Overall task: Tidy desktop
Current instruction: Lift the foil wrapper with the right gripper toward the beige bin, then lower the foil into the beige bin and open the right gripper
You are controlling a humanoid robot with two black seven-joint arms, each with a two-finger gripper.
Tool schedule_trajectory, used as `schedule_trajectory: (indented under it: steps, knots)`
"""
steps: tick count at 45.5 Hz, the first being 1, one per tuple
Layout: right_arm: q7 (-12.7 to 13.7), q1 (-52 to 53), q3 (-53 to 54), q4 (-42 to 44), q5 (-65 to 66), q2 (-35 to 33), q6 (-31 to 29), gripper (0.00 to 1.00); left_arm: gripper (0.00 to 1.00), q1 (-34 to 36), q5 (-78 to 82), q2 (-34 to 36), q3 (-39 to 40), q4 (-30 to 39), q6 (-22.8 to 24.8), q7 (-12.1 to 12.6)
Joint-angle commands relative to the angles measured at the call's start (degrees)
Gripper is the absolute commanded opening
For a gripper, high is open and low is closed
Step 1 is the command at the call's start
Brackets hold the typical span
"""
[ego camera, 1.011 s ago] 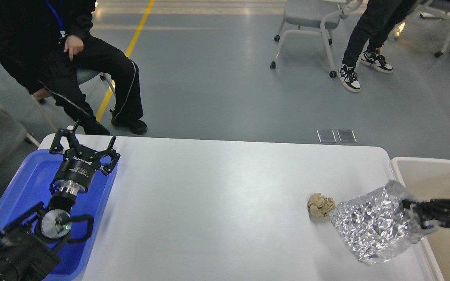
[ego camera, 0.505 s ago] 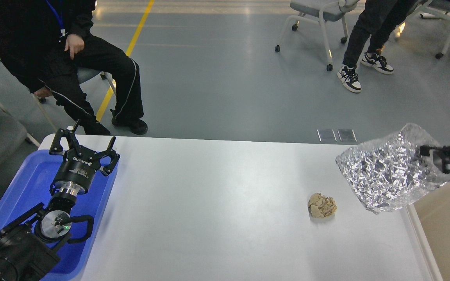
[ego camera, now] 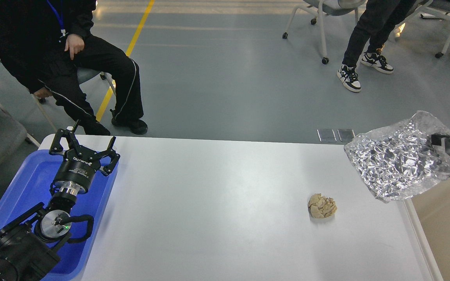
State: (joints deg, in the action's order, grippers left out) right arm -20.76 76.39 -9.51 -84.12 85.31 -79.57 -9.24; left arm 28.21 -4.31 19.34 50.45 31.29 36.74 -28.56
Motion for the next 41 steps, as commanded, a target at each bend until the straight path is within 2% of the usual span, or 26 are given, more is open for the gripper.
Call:
schedule_trajectory:
  steps: [1, 23, 41]
  knots:
    - [0.0, -4.4, -0.3, 8.1, -5.6, 1.6, 1.2, 0.0, 1.0, 0.0, 0.0, 0.0, 0.0, 0.0, 0.0, 0.0]
    - [-0.3, -16.5, 0.0, 32.5, -29.7, 8.3, 1.7, 0.0, 1.0, 0.0, 0.0, 0.0, 0.0, 0.0, 0.0, 0.0]
    - [-0.3, -32.5, 0.5, 54.8, -54.1, 18.9, 1.2, 0.0, 1.0, 0.0, 0.0, 0.0, 0.0, 0.0, -0.1, 0.0]
